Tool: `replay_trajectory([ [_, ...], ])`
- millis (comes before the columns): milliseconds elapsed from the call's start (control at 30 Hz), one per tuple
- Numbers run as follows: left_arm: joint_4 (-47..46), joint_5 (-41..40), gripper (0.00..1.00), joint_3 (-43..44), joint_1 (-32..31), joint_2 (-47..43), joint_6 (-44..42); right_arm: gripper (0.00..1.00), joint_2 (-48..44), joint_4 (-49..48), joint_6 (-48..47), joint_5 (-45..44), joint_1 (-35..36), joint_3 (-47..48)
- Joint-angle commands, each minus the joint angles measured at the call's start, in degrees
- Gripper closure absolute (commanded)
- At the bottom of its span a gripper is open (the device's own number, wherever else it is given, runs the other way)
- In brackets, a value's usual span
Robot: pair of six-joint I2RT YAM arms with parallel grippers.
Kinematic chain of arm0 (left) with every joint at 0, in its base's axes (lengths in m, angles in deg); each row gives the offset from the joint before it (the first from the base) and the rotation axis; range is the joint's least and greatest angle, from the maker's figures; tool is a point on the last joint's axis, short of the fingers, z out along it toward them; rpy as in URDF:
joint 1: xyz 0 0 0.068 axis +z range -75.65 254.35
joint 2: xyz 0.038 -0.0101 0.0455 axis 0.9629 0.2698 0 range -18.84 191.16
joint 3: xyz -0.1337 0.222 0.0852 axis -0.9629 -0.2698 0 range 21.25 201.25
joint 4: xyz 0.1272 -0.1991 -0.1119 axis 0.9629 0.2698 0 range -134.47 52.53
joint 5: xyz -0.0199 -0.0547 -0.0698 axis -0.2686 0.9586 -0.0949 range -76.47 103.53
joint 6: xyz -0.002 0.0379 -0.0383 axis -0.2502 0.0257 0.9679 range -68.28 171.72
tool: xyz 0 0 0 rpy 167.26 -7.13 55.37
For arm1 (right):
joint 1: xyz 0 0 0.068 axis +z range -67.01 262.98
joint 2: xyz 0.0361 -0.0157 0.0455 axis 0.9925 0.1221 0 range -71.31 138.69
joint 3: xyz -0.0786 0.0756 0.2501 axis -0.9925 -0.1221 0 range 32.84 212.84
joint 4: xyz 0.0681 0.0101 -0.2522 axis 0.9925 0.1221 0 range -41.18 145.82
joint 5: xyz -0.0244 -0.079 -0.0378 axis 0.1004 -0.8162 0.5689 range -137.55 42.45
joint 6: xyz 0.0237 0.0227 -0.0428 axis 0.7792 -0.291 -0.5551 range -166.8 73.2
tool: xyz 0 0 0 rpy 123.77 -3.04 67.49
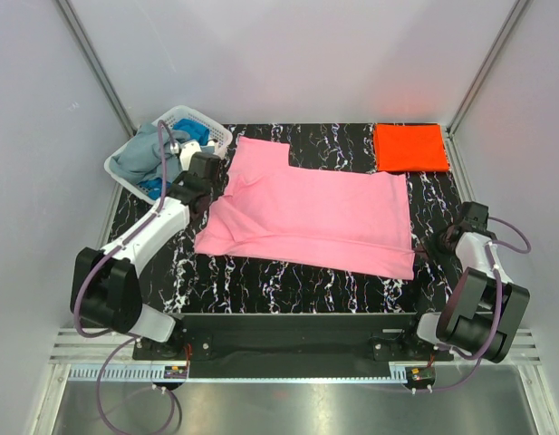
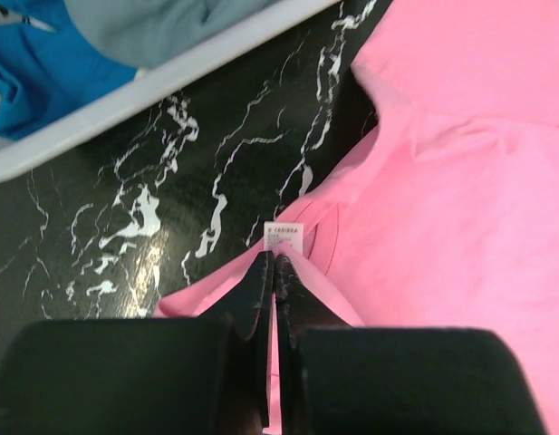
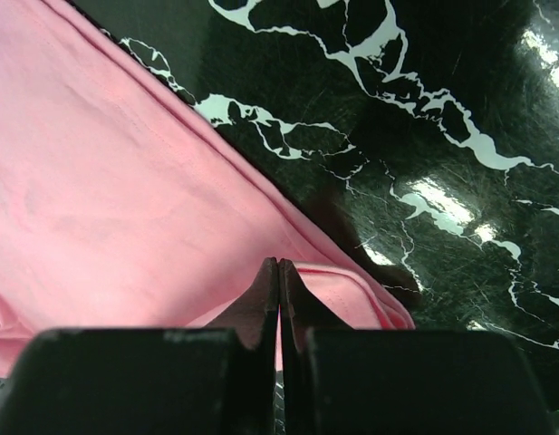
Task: Fold and stack the t-shirts
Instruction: Fold the tshirt
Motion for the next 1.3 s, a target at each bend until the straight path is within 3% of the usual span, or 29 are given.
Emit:
replay_trajectory([
  [0, -2.49, -4.01, 1.0, 3.7, -0.42, 1.24, -2.14, 1.0, 0.51, -2.59, -0.47, -0.75, -0.1, 2.57],
  [400, 0.59, -9.64, 1.0, 6.16, -0.95, 5.72, -2.23, 0.99, 6.4, -9.54, -0.12, 6.91, -0.1, 2.66],
  [633, 1.56, -9.91, 1.0, 7.92, -1.13, 8.1, -2.23, 0.91, 8.51, -9.37, -1.7, 6.47, -0.1, 4.5],
  [700, 1.3, -8.85, 0.87, 8.36, -1.3, 8.01, -2.49, 0.74, 8.16, -8.05, -1.96, 4.98, -0.1, 6.08],
  [733, 1.47, -8.59, 0.67, 8.88, -1.39, 8.01, -2.66, 0.67, 7.29, -5.87, -2.14, 4.1, -0.1, 6.87],
  [800, 1.64, -7.1, 0.53, 10.2, -1.57, 6.79, -3.98, 0.54, 6.15, -0.44, -2.4, 1.29, -0.1, 9.68],
  [833, 2.26, -6.57, 0.46, 10.81, -1.74, 5.82, -4.51, 0.51, 5.01, 1.69, -2.67, 0.32, -0.1, 10.74],
  [900, 5.32, -6.3, 0.43, 13.18, -2.71, 4.68, -6.08, 0.48, 3.6, 6.34, -3.19, -0.48, -0.01, 12.59],
  [1000, 7.18, -5.0, 0.43, 11.98, -4.99, 1.25, -6.97, 0.49, -0.09, 6.99, -1.18, 2.06, 0.51, 9.97],
  [1100, 6.48, 4.31, 0.44, 5.84, -7.27, -2.88, -6.98, 0.65, -2.91, 4.62, 1.9, 3.04, 4.11, 5.66],
  [1133, 5.52, 6.77, 0.44, 3.81, -7.89, -4.8, -6.71, 0.78, -3.61, 4.09, 2.69, 2.78, 5.34, 4.78],
  [1200, 3.51, 12.23, 0.46, -2.41, -9.47, -6.4, -5.75, 0.87, -3.7, 2.51, 4.53, 1.98, 8.51, 2.14],
  [1267, 2.79, 12.42, 0.46, -5.95, -10.35, -7.98, -4.34, 0.89, -2.65, 1.28, 5.76, 3.03, 8.86, -0.57],
])
